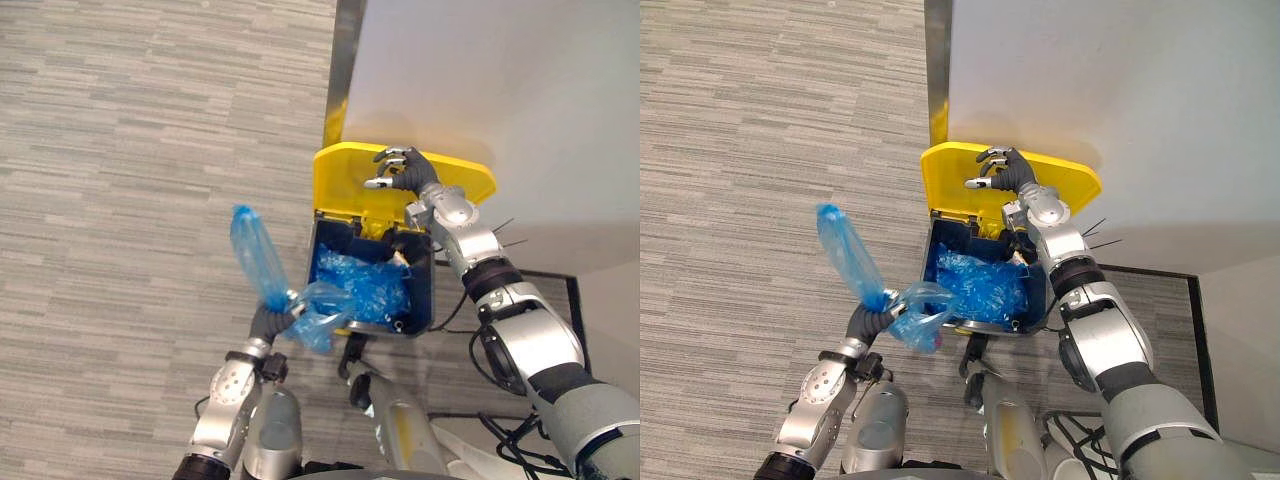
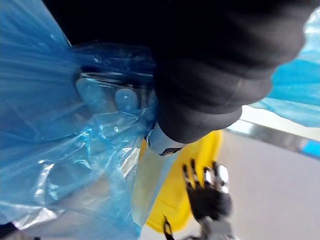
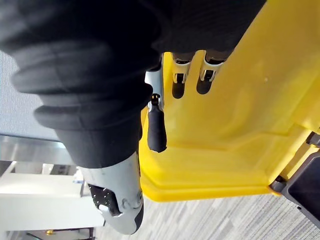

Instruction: Gather rubbish on tea table into small bin, then transfer packed bag to large trash can.

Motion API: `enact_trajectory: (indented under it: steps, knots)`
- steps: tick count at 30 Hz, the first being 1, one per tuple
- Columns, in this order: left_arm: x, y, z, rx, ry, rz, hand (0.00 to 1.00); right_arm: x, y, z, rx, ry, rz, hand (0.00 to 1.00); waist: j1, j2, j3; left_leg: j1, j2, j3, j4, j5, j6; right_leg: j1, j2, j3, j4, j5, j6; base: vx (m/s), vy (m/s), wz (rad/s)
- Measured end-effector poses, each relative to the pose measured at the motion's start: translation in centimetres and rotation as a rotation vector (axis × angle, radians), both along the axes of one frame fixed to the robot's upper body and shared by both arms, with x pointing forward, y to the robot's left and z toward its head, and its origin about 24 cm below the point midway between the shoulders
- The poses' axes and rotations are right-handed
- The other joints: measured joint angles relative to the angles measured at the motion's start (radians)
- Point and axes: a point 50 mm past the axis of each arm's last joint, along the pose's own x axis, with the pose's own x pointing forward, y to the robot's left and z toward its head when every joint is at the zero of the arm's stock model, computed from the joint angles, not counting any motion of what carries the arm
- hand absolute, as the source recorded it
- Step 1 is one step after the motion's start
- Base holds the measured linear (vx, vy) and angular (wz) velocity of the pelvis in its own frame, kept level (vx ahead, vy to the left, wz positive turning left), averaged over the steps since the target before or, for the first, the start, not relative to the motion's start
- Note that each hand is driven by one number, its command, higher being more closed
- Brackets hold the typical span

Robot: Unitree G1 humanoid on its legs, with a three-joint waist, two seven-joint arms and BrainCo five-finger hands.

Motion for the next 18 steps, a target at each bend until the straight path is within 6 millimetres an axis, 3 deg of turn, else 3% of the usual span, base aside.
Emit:
enact_trajectory:
  steps: [4,7,10,14,18]
  knots:
    - [1.0,-2.9,4.4,-0.02,-0.182,-0.168,1.0,0.0,0.1,-0.1,-0.012,0.004,0.008,0.0,-0.005,0.003,0.002,0.001,-0.012,-0.002,-0.001,0.002,0.004,0.001,-0.012,0.001,0.002,-0.001,0.0,0.01,0.009,0.05]
    - [2.3,-5.6,8.7,-0.02,-0.349,-0.286,1.0,0.2,0.8,0.9,-0.017,-0.012,0.024,0.0,-0.031,0.014,0.008,-0.003,-0.014,-0.002,0.001,0.004,0.001,0.001,-0.017,0.0,0.0,0.0,0.0,0.0,0.002,0.03]
    - [3.0,-7.0,11.0,-0.012,-0.432,-0.331,1.0,0.4,1.3,1.9,-0.017,-0.034,0.035,0.0,-0.054,0.028,0.017,-0.007,-0.013,-0.003,0.004,0.005,0.0,0.001,-0.016,-0.003,-0.002,0.0,0.0,0.01,-0.003,0.01]
    - [4.2,-7.4,11.6,0.001,-0.431,-0.303,1.0,0.4,1.8,2.8,-0.019,-0.059,0.069,0.0,-0.079,0.045,0.029,-0.011,-0.012,0.0,0.005,0.005,0.0,-0.004,-0.015,-0.003,-0.002,0.0,0.0,0.04,-0.001,-0.02]
    - [5.4,-6.9,10.0,0.029,-0.351,-0.24,1.0,0.4,2.1,4.7,-0.065,-0.112,0.095,0.0,-0.087,0.047,0.047,-0.032,-0.014,0.012,0.017,0.004,-0.001,-0.027,-0.013,0.007,0.002,0.0,0.0,0.04,-0.001,-0.08]
